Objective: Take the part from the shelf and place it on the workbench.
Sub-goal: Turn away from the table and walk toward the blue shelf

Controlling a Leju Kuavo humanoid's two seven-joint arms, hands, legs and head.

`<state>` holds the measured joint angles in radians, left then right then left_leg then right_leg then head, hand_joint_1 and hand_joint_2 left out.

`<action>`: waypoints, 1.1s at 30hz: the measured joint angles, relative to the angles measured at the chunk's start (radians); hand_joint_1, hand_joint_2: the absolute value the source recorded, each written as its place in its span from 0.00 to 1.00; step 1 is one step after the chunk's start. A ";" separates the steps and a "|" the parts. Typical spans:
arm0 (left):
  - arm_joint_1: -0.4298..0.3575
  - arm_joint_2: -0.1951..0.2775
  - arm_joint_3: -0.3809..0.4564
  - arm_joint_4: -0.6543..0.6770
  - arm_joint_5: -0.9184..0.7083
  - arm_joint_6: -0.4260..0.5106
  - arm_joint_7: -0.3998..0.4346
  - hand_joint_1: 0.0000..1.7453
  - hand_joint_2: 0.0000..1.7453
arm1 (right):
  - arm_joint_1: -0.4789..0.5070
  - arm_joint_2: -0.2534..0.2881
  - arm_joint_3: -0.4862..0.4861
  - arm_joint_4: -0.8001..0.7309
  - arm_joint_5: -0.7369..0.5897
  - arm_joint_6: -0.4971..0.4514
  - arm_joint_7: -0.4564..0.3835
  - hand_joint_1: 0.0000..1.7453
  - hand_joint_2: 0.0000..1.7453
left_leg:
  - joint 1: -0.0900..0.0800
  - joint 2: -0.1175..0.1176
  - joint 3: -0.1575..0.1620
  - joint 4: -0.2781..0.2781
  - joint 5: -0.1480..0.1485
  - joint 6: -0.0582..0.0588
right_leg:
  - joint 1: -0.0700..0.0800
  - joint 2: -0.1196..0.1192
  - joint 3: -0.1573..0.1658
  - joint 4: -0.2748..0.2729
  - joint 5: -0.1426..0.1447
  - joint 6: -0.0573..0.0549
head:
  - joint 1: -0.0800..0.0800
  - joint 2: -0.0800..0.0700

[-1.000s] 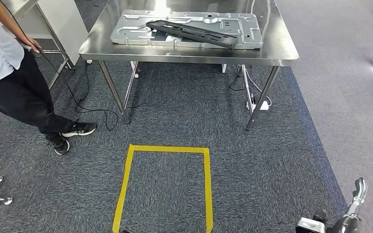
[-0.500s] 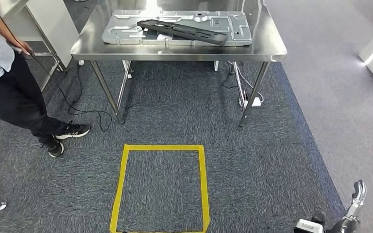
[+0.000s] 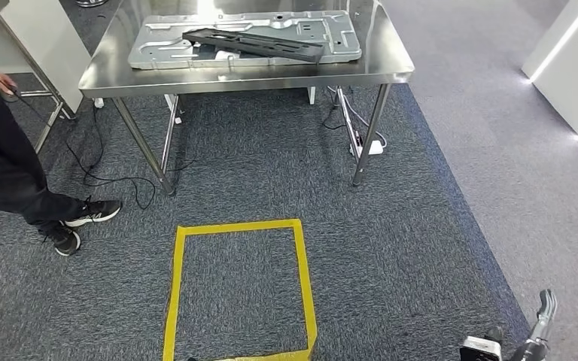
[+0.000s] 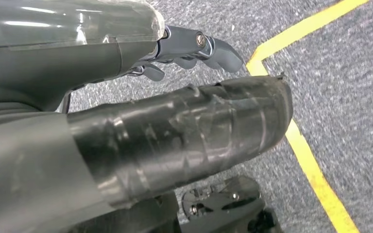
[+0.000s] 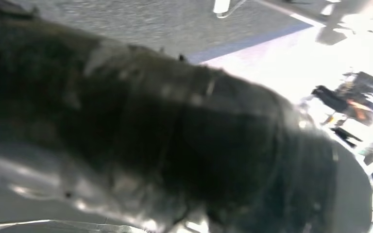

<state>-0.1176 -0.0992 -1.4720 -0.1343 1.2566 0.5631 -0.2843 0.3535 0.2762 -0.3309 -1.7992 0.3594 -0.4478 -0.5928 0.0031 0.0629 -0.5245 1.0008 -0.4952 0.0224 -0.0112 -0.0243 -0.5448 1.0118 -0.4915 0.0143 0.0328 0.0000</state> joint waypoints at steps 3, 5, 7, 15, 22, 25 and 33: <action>-0.001 0.000 0.000 0.000 0.001 0.000 0.003 0.00 0.00 | -0.017 0.021 -0.058 0.038 0.012 0.033 -0.002 0.00 0.00 | 0.005 -0.026 -0.025 0.059 -0.046 -0.017 | -0.007 0.013 -0.003 -0.006 0.009 -0.018 | 0.000 0.000; 0.000 0.000 -0.001 0.000 0.004 0.000 0.003 0.00 0.00 | -0.038 0.033 -0.099 0.075 0.023 0.061 0.004 0.00 0.00 | 0.007 -0.049 -0.083 0.188 -0.116 -0.022 | -0.006 0.024 -0.008 -0.006 0.012 -0.025 | -0.001 0.000; 0.003 0.000 -0.003 0.000 0.007 0.000 0.004 0.00 0.00 | -0.062 0.039 -0.148 0.130 0.035 0.090 0.009 0.00 0.00 | 0.007 -0.054 -0.129 0.289 -0.147 -0.023 | -0.004 0.037 -0.012 -0.005 0.013 -0.027 | -0.001 0.000; 0.001 0.000 -0.013 0.000 0.015 0.000 0.008 0.00 0.00 | -0.218 0.026 -0.441 0.534 0.086 0.154 -0.030 0.00 0.00 | 0.005 -0.104 -0.003 0.010 -0.008 0.003 | -0.002 0.096 -0.024 0.003 0.020 0.002 | -0.001 0.000; 0.002 -0.002 -0.023 0.000 0.021 0.000 0.016 0.00 0.00 | -0.328 -0.043 -0.661 0.996 0.164 0.079 0.001 0.00 0.00 | 0.008 -0.043 -0.001 -0.009 0.006 0.036 | -0.005 0.036 -0.154 0.266 -0.109 0.028 | 0.003 0.000; 0.000 -0.002 -0.026 0.000 0.024 0.000 0.019 0.00 0.00 | -0.352 -0.066 -0.711 1.167 0.194 0.035 0.090 0.00 0.00 | 0.008 -0.020 0.002 -0.006 0.001 0.032 | -0.006 0.023 -0.108 0.181 -0.039 0.027 | 0.003 0.000; -0.007 -0.004 -0.037 0.000 0.032 0.001 0.020 0.00 0.00 | -0.388 -0.073 -0.778 1.410 0.227 -0.032 0.296 0.00 0.00 | 0.003 -0.009 0.000 0.036 -0.045 -0.009 | 0.000 0.009 -0.020 -0.003 0.020 -0.017 | 0.002 0.000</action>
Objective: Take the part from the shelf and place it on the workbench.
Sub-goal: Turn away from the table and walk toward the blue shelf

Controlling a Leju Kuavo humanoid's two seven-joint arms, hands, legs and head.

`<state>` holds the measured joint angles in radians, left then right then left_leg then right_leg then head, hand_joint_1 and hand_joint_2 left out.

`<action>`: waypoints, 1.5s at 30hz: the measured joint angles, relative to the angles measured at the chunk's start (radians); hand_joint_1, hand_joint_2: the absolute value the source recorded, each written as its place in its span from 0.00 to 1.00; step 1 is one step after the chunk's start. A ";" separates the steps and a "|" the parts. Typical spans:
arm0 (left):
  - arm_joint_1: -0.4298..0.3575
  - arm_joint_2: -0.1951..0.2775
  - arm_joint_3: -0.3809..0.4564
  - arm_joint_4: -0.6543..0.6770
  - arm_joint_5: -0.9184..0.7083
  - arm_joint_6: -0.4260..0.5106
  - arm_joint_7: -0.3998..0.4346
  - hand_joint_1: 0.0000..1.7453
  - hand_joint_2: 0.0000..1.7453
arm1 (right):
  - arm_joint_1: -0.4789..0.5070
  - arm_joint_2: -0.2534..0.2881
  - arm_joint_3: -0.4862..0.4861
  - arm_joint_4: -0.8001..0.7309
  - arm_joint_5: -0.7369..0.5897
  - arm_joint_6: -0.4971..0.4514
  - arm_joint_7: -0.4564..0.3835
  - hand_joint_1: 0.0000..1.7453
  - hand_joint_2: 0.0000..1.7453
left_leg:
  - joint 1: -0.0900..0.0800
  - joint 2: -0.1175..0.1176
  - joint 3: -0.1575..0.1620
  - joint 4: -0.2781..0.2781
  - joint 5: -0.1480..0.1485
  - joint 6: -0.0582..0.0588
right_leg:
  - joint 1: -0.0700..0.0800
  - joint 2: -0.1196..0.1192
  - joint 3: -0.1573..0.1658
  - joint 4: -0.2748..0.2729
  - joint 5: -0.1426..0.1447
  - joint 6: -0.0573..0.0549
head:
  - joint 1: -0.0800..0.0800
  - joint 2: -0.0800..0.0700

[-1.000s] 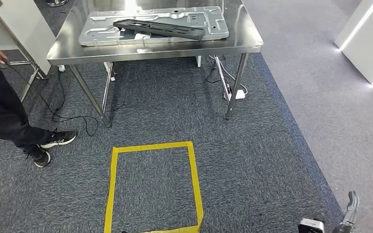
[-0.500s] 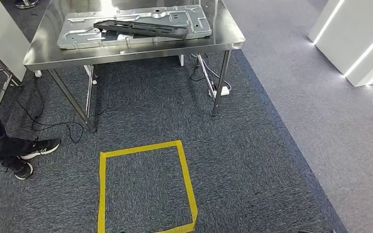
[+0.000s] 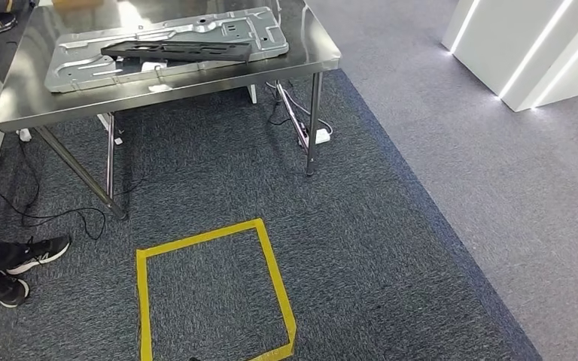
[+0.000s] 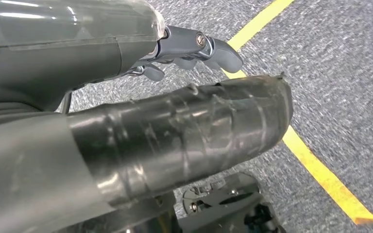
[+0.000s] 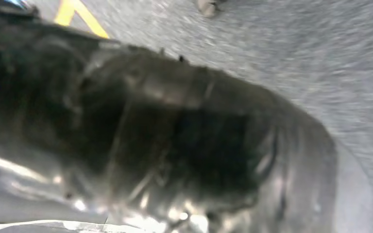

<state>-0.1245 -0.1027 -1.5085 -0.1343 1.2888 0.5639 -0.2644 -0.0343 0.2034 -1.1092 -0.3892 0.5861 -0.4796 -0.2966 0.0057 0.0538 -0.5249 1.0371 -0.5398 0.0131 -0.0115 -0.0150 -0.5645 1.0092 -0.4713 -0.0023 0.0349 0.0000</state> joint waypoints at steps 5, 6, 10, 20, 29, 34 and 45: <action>0.005 0.000 -0.009 0.000 0.009 0.000 0.001 0.00 0.00 | -0.009 0.004 -0.012 0.056 0.020 -0.021 0.073 0.00 0.00 | 0.006 -0.045 -0.116 0.256 -0.114 -0.014 | 0.000 0.035 -0.002 0.000 0.002 -0.012 | 0.000 0.000; 0.006 0.000 -0.010 0.000 0.010 0.000 0.001 0.00 0.00 | -0.009 0.004 -0.013 0.063 0.023 -0.022 0.078 0.00 0.00 | 0.006 -0.045 -0.110 0.242 -0.092 -0.013 | -0.001 0.043 -0.001 0.001 0.002 -0.012 | 0.000 0.000; 0.005 0.003 -0.013 0.000 0.011 0.000 -0.002 0.00 0.00 | -0.014 0.006 -0.015 0.083 0.042 -0.026 0.086 0.00 0.00 | 0.007 -0.093 -0.006 0.003 0.025 -0.001 | 0.000 0.078 -0.006 0.015 -0.002 0.000 | 0.000 0.000; 0.007 0.005 -0.014 0.000 0.013 0.001 -0.008 0.00 0.00 | -0.020 0.006 -0.014 0.107 0.097 -0.021 0.099 0.00 0.00 | 0.003 -0.028 0.002 -0.033 0.040 0.042 | -0.004 0.025 -0.139 0.278 -0.122 0.040 | 0.002 0.000; 0.004 0.006 -0.014 0.000 0.016 0.000 -0.001 0.00 0.00 | -0.018 0.010 0.013 0.125 0.168 -0.001 0.136 0.00 0.00 | -0.006 0.023 0.014 -0.023 0.020 0.009 | 0.009 -0.018 -0.003 0.014 -0.007 0.004 | 0.001 0.000; 0.006 0.007 -0.015 0.000 0.018 0.001 -0.001 0.00 0.00 | -0.018 0.018 0.040 0.131 0.196 0.008 0.151 0.00 0.00 | 0.002 -0.042 -0.084 0.197 -0.107 -0.011 | 0.003 0.017 -0.006 0.006 0.000 -0.017 | 0.000 0.000; 0.008 0.009 -0.017 0.000 0.029 0.001 -0.006 0.00 0.00 | -0.015 0.028 0.069 0.139 0.220 0.021 0.155 0.00 0.00 | 0.005 -0.079 0.011 -0.026 0.027 0.026 | 0.004 0.083 -0.020 0.029 -0.005 0.021 | 0.001 0.000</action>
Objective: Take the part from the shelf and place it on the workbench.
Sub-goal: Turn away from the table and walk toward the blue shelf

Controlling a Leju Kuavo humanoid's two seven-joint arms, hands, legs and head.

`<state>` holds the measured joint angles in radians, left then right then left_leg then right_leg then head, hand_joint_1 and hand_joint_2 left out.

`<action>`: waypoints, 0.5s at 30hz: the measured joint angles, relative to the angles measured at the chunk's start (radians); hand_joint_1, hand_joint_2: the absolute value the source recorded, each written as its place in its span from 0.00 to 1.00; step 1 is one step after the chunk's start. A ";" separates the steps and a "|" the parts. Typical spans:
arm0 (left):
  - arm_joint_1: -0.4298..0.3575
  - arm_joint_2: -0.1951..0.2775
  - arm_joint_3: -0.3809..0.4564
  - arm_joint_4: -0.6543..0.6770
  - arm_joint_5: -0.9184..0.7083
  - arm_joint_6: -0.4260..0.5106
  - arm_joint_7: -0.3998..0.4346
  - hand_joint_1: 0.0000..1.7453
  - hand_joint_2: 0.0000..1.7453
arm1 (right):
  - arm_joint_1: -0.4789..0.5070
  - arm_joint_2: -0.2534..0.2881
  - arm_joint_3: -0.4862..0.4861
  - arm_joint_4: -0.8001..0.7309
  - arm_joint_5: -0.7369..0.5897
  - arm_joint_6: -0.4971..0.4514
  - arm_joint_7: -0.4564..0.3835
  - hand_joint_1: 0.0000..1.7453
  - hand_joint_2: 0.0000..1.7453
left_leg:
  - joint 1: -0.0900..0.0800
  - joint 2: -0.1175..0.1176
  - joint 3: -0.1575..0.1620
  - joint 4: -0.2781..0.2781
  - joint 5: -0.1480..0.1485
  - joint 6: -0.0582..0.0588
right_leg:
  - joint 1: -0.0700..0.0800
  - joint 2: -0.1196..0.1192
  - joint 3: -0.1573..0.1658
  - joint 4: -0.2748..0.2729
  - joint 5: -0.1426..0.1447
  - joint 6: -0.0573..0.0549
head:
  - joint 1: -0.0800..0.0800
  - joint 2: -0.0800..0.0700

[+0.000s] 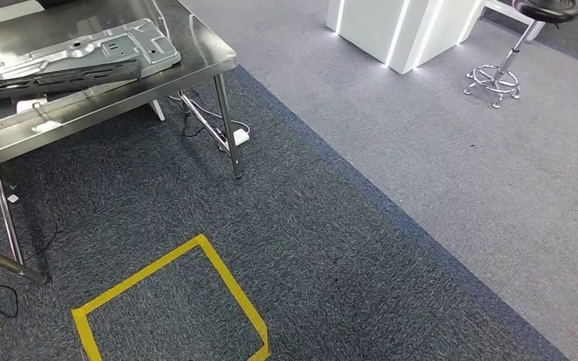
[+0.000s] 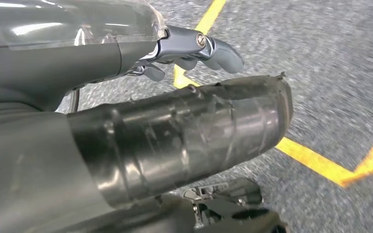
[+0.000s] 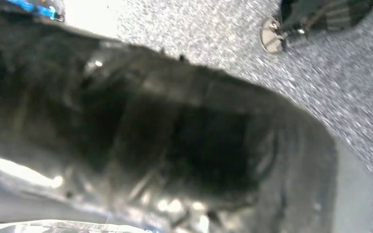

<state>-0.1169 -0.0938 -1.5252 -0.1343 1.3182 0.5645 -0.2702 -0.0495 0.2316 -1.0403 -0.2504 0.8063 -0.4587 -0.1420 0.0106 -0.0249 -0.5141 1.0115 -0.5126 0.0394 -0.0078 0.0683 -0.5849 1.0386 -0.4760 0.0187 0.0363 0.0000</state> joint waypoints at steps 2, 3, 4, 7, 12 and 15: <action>0.000 0.001 0.000 0.000 0.001 0.000 0.000 0.00 0.00 | 0.000 0.000 0.000 0.001 0.001 0.000 0.001 0.00 0.00 | 0.003 0.017 0.004 -0.009 0.007 0.013 | 0.000 -0.031 -0.033 0.071 -0.044 0.009 | 0.002 0.000; 0.001 0.001 0.000 0.000 0.001 0.000 0.000 0.00 0.00 | -0.001 0.000 0.001 0.001 0.001 0.000 0.001 0.00 0.00 | 0.001 0.026 0.004 -0.010 0.007 0.016 | 0.000 -0.047 -0.064 0.135 -0.077 0.013 | 0.002 0.000; 0.002 0.001 0.000 0.000 0.001 0.000 -0.001 0.00 0.00 | -0.001 0.000 0.001 0.001 0.001 0.000 0.001 0.00 0.00 | 0.000 0.036 0.004 -0.010 0.007 0.017 | -0.002 -0.054 -0.098 0.203 -0.106 0.017 | 0.002 0.000; 0.003 0.001 0.000 0.000 0.004 0.000 -0.006 0.00 0.00 | 0.001 0.000 0.001 0.002 0.002 0.000 0.001 0.00 0.00 | -0.002 0.063 0.007 -0.009 0.001 0.016 | -0.005 -0.062 -0.122 0.246 -0.091 0.020 | 0.003 0.000; 0.002 0.001 0.000 0.000 0.007 0.000 -0.013 0.00 0.00 | -0.001 0.000 0.003 0.003 0.009 0.001 0.001 0.00 0.00 | -0.010 0.092 0.019 -0.006 -0.015 -0.004 | 0.010 -0.126 0.005 -0.008 0.008 -0.005 | 0.002 0.000; -0.001 0.002 0.000 0.000 0.008 0.000 -0.012 0.00 0.00 | -0.001 0.000 0.007 0.003 0.014 0.003 -0.004 0.00 0.00 | -0.010 0.095 0.025 -0.002 -0.027 -0.018 | 0.009 -0.106 0.005 -0.016 0.011 -0.021 | 0.002 0.000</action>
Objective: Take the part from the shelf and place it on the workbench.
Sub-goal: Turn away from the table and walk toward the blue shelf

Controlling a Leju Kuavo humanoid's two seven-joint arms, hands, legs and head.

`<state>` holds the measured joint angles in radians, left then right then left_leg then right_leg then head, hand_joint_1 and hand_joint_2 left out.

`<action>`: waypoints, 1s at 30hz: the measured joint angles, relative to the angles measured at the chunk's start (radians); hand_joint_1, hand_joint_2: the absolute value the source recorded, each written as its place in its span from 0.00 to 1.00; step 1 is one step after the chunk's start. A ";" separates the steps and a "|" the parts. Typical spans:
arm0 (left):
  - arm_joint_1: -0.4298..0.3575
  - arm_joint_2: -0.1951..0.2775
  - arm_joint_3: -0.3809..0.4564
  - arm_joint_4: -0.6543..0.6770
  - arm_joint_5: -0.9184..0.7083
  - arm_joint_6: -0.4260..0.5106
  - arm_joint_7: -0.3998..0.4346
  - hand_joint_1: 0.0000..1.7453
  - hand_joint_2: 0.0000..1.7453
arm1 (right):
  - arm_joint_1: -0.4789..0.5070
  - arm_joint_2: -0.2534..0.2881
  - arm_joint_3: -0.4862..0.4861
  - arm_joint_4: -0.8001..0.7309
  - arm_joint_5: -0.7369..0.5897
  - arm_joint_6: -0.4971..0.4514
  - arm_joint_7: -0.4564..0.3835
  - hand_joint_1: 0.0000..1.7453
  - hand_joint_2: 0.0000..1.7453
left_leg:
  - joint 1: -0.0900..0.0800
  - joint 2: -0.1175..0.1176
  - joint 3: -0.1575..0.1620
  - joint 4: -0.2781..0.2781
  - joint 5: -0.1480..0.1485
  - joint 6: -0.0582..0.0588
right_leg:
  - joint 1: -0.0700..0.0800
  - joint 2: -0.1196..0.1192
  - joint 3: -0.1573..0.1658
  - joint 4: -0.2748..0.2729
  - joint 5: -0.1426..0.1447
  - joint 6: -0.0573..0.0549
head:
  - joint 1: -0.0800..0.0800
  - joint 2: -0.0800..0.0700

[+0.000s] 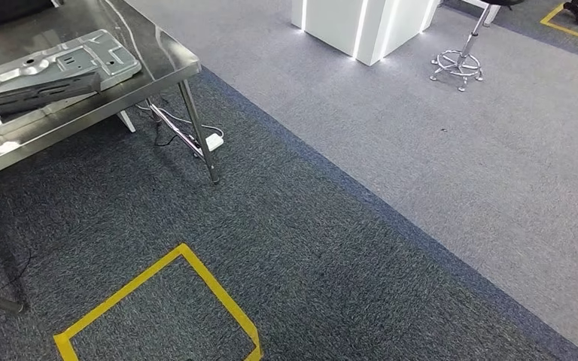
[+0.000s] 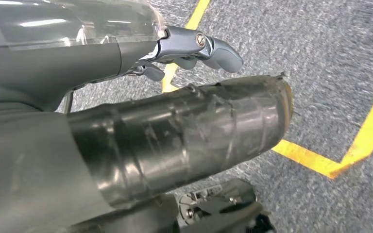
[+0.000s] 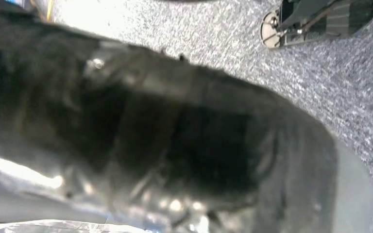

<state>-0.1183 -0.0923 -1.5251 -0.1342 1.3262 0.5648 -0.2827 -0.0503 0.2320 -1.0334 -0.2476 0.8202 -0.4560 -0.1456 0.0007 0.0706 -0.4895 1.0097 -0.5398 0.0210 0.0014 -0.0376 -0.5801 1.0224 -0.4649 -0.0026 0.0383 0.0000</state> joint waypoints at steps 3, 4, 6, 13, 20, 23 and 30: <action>0.001 0.000 0.000 0.000 0.000 0.000 0.002 0.00 0.00 | -0.002 0.000 0.001 0.000 0.001 0.000 -0.002 0.00 0.00 | 0.004 -0.049 -0.055 0.128 -0.079 -0.013 | -0.005 0.022 0.001 -0.007 0.005 -0.016 | 0.000 0.000; 0.002 0.000 0.000 0.000 0.000 0.000 0.003 0.00 0.00 | -0.002 0.000 0.002 0.000 0.001 0.001 -0.003 0.00 0.00 | 0.005 -0.058 -0.090 0.200 -0.111 -0.015 | -0.005 0.030 0.000 -0.007 0.005 -0.018 | -0.001 0.000; 0.006 0.000 0.000 0.000 0.000 0.000 0.005 0.00 0.00 | -0.002 0.000 0.002 0.000 0.001 0.001 -0.003 0.00 0.00 | 0.005 -0.062 -0.140 0.295 -0.133 -0.017 | -0.004 0.048 0.000 -0.005 0.005 -0.019 | -0.001 0.000; 0.006 0.000 0.000 0.000 0.000 0.000 0.006 0.00 0.00 | -0.002 0.001 0.002 0.000 0.002 0.003 -0.006 0.00 0.00 | 0.009 -0.101 -0.039 0.041 0.034 -0.006 | -0.006 0.089 0.002 0.003 0.003 -0.015 | -0.001 0.000; 0.004 0.001 0.000 0.000 0.002 0.001 0.007 0.00 0.00 | -0.001 0.001 0.002 0.001 0.006 0.006 -0.007 0.00 0.00 | 0.008 -0.072 -0.030 -0.008 0.045 0.035 | -0.007 0.069 -0.080 0.157 -0.081 0.029 | 0.002 0.000; 0.005 0.001 0.000 0.000 0.002 0.001 0.007 0.00 0.00 | 0.000 0.001 0.003 0.001 0.008 0.009 -0.007 0.00 0.00 | 0.005 -0.039 -0.031 -0.007 0.044 0.039 | -0.015 0.047 -0.134 0.277 -0.117 0.041 | 0.002 0.000; 0.001 0.002 0.000 0.000 0.002 0.001 0.007 0.00 0.00 | -0.001 0.001 0.005 0.001 0.014 0.017 -0.007 0.00 0.00 | -0.003 -0.001 -0.020 -0.002 0.027 0.009 | -0.005 0.004 0.005 0.002 -0.006 0.016 | 0.002 0.000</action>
<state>-0.1178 -0.0908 -1.5251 -0.1339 1.3283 0.5657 -0.2758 -0.0511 0.2329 -1.0281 -0.2468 0.8346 -0.4388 -0.1526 -0.0019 0.0699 -0.5092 1.0081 -0.5131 0.0298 -0.0036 -0.0334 -0.5756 1.0248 -0.4705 0.0133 0.0402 0.0000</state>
